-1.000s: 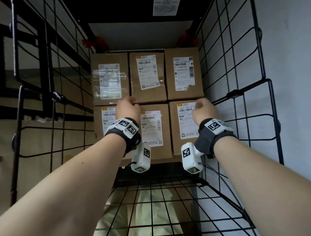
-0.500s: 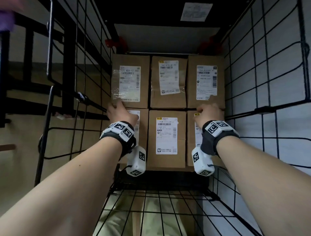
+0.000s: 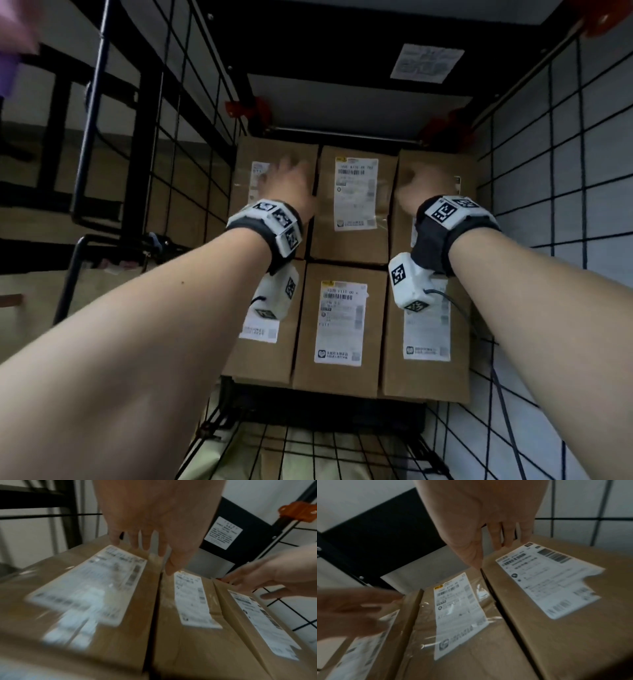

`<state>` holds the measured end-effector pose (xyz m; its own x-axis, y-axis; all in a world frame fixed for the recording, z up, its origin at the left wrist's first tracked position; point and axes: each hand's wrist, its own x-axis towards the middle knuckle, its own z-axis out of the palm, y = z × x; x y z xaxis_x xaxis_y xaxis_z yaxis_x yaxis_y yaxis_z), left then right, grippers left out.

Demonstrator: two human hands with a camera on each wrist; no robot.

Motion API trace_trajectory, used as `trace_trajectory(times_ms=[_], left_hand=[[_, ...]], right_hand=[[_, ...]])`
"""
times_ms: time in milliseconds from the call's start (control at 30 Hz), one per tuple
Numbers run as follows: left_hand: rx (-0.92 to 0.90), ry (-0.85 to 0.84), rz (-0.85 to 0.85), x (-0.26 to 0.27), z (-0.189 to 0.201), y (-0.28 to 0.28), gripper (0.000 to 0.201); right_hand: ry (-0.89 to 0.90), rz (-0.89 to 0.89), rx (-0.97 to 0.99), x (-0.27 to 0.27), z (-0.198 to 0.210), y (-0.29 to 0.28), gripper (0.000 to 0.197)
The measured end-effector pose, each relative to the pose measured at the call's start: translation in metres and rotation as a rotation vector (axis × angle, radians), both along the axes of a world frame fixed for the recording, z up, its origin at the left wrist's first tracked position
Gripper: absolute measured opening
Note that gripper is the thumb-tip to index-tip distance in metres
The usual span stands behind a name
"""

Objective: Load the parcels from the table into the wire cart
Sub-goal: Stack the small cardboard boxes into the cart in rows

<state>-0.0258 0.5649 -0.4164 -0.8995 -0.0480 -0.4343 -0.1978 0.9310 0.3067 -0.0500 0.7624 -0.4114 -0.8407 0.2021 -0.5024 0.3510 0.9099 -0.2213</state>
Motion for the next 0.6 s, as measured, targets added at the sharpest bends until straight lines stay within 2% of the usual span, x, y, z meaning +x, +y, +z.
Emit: trace_trajectory(times_ms=[167, 233, 367, 600], left_hand=[[-0.020, -0.017, -0.138, -0.049, -0.006, 0.014, 0.079], [-0.058, -0.072, -0.179, -0.057, -0.008, 0.014, 0.086], [-0.066, -0.183, -0.217, -0.060, -0.015, 0.015, 0.079], [-0.045, -0.187, -0.137, -0.060, -0.014, 0.020, 0.081]], right_hand=[[-0.012, 0.126, 0.001, -0.036, -0.016, -0.002, 0.067], [-0.047, 0.166, 0.023, -0.043, -0.021, 0.000, 0.067], [-0.110, 0.200, 0.048, -0.041, -0.025, 0.000, 0.064], [-0.109, 0.130, -0.008, -0.034, -0.023, -0.001, 0.065]])
